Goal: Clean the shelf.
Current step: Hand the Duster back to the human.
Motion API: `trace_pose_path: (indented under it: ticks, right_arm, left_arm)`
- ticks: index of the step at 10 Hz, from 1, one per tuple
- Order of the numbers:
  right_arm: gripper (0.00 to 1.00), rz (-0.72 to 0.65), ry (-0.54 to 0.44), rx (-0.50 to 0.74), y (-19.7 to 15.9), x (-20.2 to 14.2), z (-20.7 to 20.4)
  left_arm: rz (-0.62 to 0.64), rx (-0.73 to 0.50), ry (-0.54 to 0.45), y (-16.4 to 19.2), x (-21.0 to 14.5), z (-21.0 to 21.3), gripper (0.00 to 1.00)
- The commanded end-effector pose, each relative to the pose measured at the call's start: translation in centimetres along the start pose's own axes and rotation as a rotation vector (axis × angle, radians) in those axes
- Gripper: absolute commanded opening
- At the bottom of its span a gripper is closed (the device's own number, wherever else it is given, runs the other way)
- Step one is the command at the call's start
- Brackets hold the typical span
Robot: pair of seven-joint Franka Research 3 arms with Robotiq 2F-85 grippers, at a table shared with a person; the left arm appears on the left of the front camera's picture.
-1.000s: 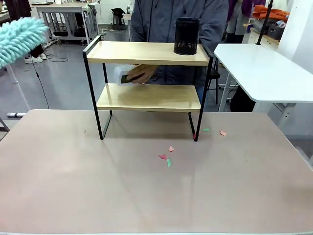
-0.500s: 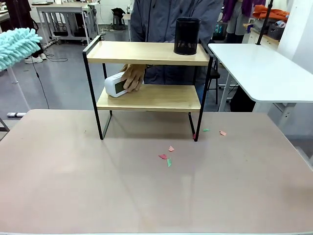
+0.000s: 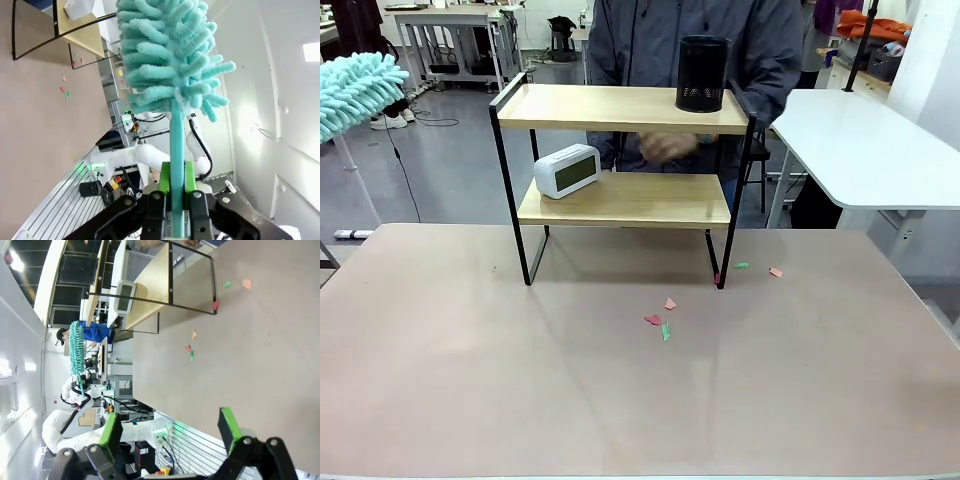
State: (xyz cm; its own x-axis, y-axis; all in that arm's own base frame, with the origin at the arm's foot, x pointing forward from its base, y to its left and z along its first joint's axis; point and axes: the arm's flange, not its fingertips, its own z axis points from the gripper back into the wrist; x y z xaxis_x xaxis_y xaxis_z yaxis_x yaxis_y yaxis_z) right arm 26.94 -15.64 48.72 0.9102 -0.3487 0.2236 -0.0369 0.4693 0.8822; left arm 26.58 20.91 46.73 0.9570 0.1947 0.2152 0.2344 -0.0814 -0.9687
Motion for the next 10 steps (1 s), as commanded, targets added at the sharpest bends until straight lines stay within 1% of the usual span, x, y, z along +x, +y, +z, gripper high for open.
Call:
trace_pose_path:
  ticks: [1,6,7,8,9,10]
  right_arm:
    - [1.0,0.026,-0.01,0.022,0.0,0.1,-0.2]
    - [1.0,0.026,-0.01,0.022,0.0,0.1,-0.2]
    - [1.0,0.0,0.0,0.0,0.0,0.0,0.0]
    - [1.0,0.035,0.034,-0.005,1.6,0.9,-0.3]
    - [1.0,0.115,0.084,0.033,4.5,2.1,-0.8]
    - [1.0,0.189,0.168,0.027,7.3,2.7,-2.3]
  left_arm:
    - [-0.022,-0.005,0.014,-0.2,-0.2,0.2,0.12]
    - [-0.022,-0.005,0.014,-0.2,-0.2,0.2,0.12]
    - [0.001,0.001,0.001,0.0,0.0,0.0,0.12]
    - [-0.036,-0.028,0.062,-1.8,0.1,-0.5,0.12]
    - [-0.096,-0.084,0.206,-4.5,0.1,-1.6,0.12]
    - [-0.144,-0.111,0.399,-6.9,-0.4,-3.7,0.12]
